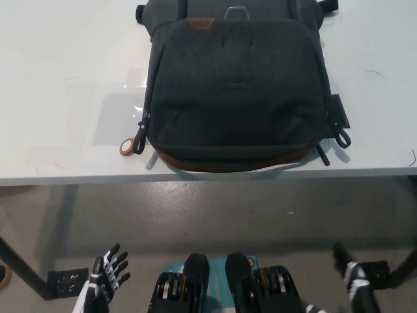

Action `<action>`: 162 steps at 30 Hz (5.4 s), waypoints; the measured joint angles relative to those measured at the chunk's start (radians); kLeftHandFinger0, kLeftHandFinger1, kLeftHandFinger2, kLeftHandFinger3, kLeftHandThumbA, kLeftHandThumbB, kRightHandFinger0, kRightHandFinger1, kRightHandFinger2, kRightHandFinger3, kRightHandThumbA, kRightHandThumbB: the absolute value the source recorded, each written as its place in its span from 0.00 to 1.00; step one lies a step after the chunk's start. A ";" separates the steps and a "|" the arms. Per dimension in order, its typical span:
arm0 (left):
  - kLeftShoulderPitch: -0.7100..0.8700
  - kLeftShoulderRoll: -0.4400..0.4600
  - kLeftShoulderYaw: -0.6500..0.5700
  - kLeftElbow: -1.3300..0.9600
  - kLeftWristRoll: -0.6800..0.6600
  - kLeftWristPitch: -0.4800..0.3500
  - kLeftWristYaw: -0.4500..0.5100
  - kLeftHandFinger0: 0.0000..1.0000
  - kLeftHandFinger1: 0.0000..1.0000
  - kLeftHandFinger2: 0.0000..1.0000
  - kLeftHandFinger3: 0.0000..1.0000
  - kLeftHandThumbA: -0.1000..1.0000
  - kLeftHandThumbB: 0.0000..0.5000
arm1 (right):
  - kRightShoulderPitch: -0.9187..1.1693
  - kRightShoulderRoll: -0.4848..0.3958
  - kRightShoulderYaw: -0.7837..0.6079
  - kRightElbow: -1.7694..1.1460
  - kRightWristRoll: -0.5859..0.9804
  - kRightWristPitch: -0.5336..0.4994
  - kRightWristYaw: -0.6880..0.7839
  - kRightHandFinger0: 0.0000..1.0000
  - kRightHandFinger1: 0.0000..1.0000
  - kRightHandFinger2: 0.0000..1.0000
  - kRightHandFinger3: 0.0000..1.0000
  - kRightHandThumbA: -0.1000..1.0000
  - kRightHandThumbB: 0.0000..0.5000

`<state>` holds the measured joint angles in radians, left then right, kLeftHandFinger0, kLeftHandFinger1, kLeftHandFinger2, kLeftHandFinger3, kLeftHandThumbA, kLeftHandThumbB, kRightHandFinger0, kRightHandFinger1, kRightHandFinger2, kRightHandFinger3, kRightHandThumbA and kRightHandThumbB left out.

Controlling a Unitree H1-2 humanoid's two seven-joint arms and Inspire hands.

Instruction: A bag is kept in the middle of the table with its flap loosely closed and the robot uses its right hand to adjust it and opens it

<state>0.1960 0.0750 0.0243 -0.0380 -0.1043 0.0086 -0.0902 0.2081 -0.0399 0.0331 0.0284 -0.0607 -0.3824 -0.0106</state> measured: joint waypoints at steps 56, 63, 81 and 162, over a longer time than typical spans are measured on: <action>0.017 0.025 -0.001 -0.009 -0.002 -0.003 -0.014 1.00 1.00 1.00 1.00 1.00 0.00 | -0.967 -0.082 -0.096 0.454 0.404 0.478 0.146 1.00 1.00 1.00 1.00 1.00 0.68; 0.004 0.026 -0.001 -0.009 -0.002 -0.003 -0.017 1.00 1.00 1.00 1.00 1.00 0.00 | -0.973 -0.071 -0.101 0.462 0.406 0.480 0.156 1.00 1.00 0.97 1.00 0.86 0.67; -0.020 0.030 -0.003 -0.009 -0.002 -0.001 -0.024 1.00 1.00 1.00 1.00 1.00 0.00 | -0.990 -0.050 -0.110 0.435 0.306 0.512 0.083 0.02 0.48 0.71 0.73 0.00 0.13; -0.181 0.069 -0.021 0.008 0.016 0.078 -0.037 1.00 1.00 1.00 1.00 1.00 0.03 | -0.046 -0.449 0.295 -0.250 -0.295 0.310 0.220 1.00 1.00 1.00 1.00 0.99 0.90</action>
<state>0.0154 0.1441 0.0038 -0.0305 -0.0887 0.0866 -0.1273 0.1618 -0.4887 0.3286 -0.2211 -0.3560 -0.0722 0.2091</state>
